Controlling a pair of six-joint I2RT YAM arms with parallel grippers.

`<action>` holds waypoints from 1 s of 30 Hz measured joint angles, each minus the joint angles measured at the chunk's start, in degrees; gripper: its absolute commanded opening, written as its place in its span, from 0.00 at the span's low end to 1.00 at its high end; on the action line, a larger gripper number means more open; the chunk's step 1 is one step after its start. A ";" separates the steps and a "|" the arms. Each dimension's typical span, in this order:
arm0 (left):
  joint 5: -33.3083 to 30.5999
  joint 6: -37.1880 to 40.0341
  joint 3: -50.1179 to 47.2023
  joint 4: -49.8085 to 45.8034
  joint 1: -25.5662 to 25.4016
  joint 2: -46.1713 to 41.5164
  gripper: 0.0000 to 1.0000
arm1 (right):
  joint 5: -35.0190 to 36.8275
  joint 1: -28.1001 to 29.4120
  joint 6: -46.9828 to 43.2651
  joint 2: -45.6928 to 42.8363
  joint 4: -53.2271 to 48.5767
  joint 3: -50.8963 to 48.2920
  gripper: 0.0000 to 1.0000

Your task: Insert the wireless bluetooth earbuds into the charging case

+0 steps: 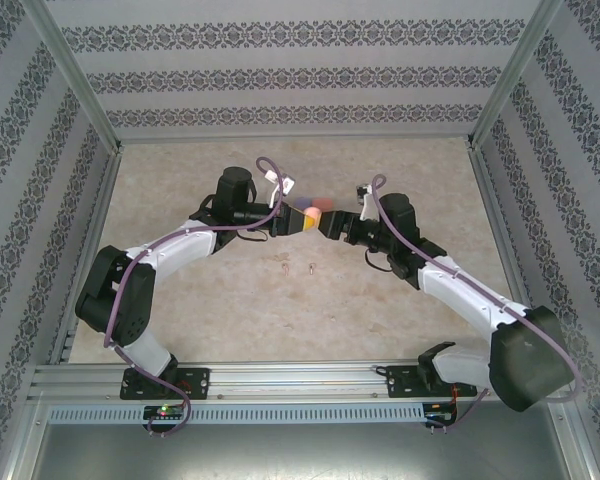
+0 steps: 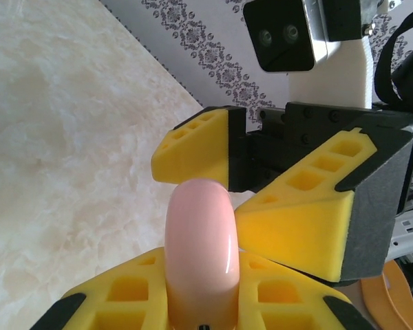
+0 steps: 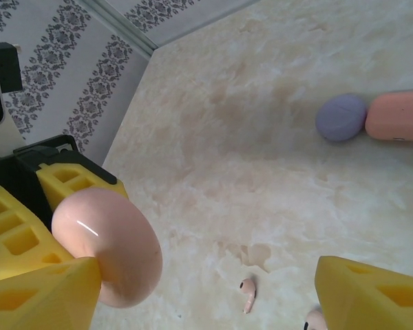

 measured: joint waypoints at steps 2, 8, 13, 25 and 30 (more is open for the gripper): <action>-0.07 0.02 0.00 -0.24 0.24 0.00 0.00 | -0.04 0.09 0.00 0.92 0.48 0.46 0.79; -1.14 0.15 0.00 -1.27 0.59 -0.02 0.00 | 0.24 -0.61 0.24 2.73 1.81 0.50 0.73; 0.24 0.20 0.00 -1.25 0.46 -2.21 0.00 | 2.21 -3.76 0.94 4.48 1.70 -2.08 0.72; 1.25 0.20 0.00 -0.33 0.46 -3.43 0.00 | -1.09 -5.09 2.51 -5.01 0.81 -4.50 0.72; 1.64 -0.52 0.00 1.66 0.46 -2.99 0.00 | -3.76 -3.10 3.26 -6.36 2.21 -4.50 0.63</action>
